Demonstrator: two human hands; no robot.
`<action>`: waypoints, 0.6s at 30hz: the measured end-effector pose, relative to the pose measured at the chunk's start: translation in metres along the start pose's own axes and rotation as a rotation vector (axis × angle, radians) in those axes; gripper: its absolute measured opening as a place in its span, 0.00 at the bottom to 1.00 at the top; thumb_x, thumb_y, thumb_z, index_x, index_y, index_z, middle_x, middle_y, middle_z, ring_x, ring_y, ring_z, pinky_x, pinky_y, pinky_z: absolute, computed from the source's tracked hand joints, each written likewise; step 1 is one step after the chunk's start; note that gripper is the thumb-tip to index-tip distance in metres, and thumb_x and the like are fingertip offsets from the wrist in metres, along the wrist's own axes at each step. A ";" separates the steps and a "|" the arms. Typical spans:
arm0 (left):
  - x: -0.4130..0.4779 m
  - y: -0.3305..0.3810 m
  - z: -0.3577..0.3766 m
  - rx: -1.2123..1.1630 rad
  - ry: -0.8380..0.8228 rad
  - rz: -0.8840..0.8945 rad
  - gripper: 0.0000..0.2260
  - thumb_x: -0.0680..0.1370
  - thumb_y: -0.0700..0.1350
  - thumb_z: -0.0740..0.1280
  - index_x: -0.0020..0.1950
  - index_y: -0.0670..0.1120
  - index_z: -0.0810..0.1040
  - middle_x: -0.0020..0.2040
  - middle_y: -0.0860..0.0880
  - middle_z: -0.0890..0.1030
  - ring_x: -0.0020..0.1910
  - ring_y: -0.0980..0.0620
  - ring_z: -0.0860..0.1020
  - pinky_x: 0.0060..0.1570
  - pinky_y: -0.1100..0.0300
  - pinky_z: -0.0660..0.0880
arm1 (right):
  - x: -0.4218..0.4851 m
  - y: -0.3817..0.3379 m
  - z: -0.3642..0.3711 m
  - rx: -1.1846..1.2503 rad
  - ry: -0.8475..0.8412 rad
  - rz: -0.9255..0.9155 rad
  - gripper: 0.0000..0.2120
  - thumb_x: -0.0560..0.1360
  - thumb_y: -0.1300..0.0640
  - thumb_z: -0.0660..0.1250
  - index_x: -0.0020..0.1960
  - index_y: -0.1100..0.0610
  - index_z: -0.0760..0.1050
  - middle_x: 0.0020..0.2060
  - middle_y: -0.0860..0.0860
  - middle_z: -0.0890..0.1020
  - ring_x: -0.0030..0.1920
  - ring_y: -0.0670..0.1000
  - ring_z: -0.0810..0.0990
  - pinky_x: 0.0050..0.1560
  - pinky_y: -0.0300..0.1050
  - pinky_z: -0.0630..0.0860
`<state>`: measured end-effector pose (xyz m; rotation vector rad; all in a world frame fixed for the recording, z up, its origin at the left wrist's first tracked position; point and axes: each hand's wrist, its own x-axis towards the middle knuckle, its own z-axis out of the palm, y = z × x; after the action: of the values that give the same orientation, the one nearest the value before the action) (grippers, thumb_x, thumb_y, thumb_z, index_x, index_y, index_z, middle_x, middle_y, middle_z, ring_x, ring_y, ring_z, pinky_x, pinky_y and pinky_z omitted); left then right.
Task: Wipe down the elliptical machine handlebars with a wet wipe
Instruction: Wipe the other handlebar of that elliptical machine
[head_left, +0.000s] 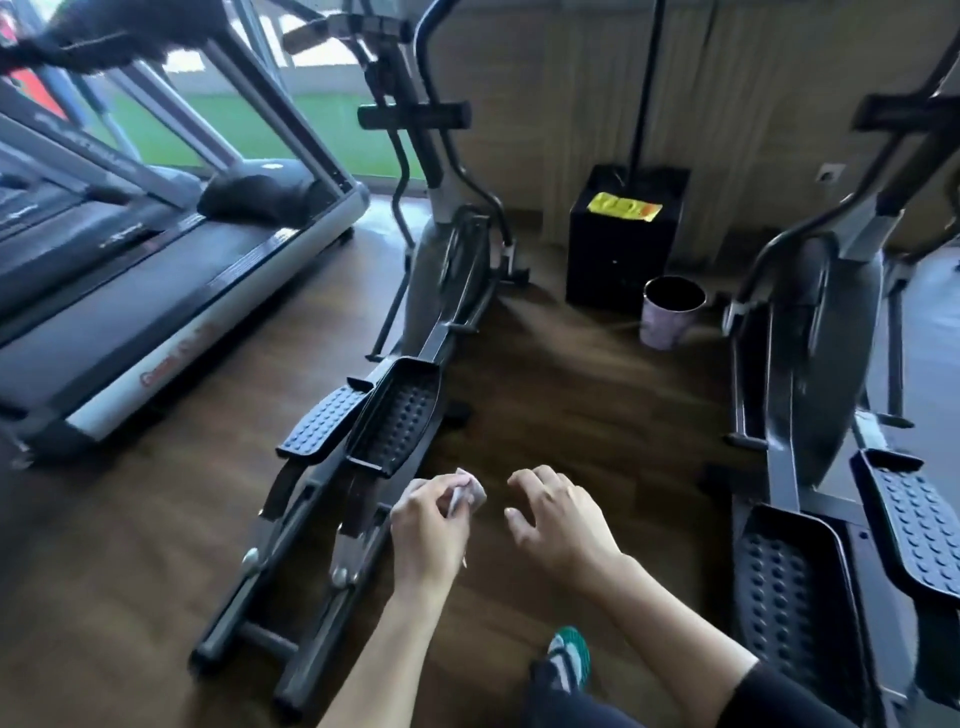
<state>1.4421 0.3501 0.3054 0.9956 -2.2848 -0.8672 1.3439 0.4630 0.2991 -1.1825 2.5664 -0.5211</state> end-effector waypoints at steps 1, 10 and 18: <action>0.026 0.007 0.011 -0.006 -0.015 0.012 0.06 0.73 0.39 0.73 0.47 0.48 0.85 0.41 0.52 0.80 0.41 0.56 0.78 0.47 0.65 0.73 | 0.023 0.008 -0.008 -0.004 0.001 0.009 0.19 0.79 0.47 0.58 0.68 0.52 0.68 0.61 0.50 0.73 0.61 0.53 0.73 0.59 0.47 0.71; 0.243 0.063 0.091 -0.099 -0.059 0.058 0.07 0.72 0.38 0.73 0.43 0.51 0.85 0.36 0.61 0.74 0.39 0.62 0.76 0.48 0.62 0.73 | 0.225 0.070 -0.091 -0.017 0.066 0.065 0.19 0.78 0.47 0.59 0.67 0.52 0.68 0.61 0.50 0.73 0.61 0.52 0.73 0.60 0.46 0.70; 0.432 0.101 0.183 -0.182 -0.164 0.142 0.07 0.73 0.36 0.72 0.40 0.47 0.84 0.30 0.67 0.75 0.39 0.66 0.75 0.45 0.76 0.70 | 0.403 0.140 -0.132 -0.001 0.151 0.181 0.18 0.78 0.48 0.60 0.66 0.51 0.69 0.62 0.48 0.73 0.62 0.51 0.73 0.60 0.46 0.70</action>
<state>1.0135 0.1350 0.3340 0.6968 -2.3278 -1.1084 0.9442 0.2642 0.3223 -0.9303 2.7657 -0.5875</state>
